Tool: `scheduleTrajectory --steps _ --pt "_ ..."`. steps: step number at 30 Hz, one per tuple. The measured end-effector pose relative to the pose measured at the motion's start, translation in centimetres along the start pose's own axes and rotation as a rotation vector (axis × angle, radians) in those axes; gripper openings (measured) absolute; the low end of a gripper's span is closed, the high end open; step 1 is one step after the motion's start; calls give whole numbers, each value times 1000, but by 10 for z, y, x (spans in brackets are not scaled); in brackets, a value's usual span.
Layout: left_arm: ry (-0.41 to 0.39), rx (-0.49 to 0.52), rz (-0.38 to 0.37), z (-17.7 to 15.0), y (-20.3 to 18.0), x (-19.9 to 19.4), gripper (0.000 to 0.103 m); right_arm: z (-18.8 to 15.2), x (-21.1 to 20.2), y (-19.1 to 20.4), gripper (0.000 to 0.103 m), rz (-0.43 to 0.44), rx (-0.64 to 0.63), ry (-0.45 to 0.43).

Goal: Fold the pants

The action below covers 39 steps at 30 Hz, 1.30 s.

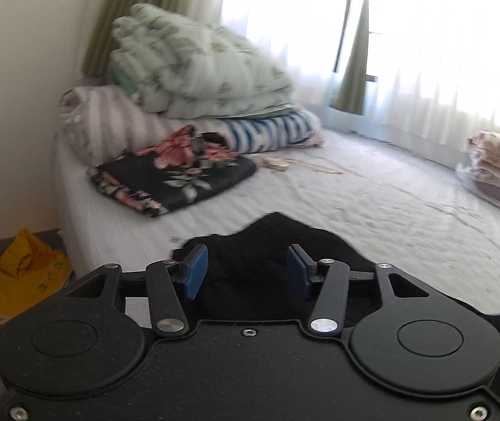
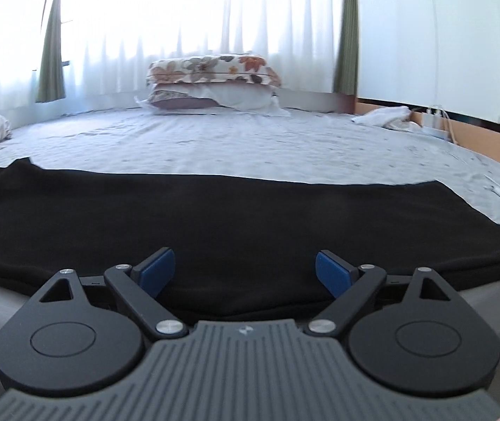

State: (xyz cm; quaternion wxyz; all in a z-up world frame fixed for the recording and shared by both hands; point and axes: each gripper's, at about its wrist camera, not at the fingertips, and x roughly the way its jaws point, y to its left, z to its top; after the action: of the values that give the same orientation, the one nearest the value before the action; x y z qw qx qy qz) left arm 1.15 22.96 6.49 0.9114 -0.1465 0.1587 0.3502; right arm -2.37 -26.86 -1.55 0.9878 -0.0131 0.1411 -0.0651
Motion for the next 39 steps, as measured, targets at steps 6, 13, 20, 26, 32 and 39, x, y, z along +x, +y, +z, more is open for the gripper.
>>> scheduleTrajectory --steps 6,13,20,26,32,39 --pt "7 127 -196 -21 -58 -31 50 -5 1 -31 93 -64 63 -24" --pt "65 279 -397 -66 -132 -64 50 -9 -3 -78 93 -189 160 -61" --pt "120 363 -505 -104 -175 -91 50 -13 -8 -136 94 -374 440 -133" --pt "149 422 -511 -124 -180 -99 50 -21 -3 -166 94 -429 598 -142" --pt "174 451 -511 -132 -181 -101 51 -24 4 -182 95 -440 676 -128" --pt "195 461 -506 -139 -181 -100 52 -17 6 -185 98 -428 701 -164"
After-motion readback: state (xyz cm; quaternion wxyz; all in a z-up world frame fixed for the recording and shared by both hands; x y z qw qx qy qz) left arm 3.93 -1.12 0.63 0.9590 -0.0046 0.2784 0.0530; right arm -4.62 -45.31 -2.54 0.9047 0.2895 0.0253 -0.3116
